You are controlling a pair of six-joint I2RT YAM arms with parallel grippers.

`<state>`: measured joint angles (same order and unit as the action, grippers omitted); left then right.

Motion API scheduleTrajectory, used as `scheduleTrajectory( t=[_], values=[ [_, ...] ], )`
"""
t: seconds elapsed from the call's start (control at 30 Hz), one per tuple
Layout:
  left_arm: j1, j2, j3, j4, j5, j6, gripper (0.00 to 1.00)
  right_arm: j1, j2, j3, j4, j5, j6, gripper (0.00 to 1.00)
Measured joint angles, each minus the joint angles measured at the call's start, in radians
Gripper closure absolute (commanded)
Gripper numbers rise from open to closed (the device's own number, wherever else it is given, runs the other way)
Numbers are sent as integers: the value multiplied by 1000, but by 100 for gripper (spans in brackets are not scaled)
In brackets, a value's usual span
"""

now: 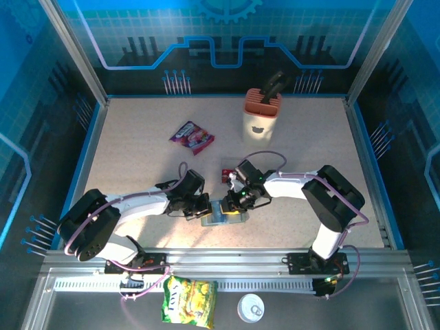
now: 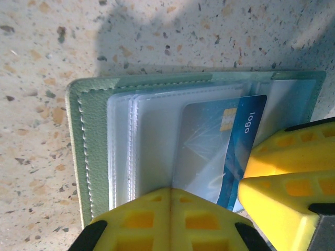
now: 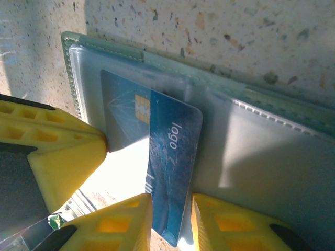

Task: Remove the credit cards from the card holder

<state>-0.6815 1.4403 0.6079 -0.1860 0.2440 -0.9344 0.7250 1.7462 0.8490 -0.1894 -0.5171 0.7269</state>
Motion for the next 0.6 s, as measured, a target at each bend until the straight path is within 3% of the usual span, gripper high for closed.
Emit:
scheduleTrajectory(
  t=[0.6],
  values=[
    [0,0,0,-1,0,0,100,-15,-1,-47,98,-54,56,88]
  ],
)
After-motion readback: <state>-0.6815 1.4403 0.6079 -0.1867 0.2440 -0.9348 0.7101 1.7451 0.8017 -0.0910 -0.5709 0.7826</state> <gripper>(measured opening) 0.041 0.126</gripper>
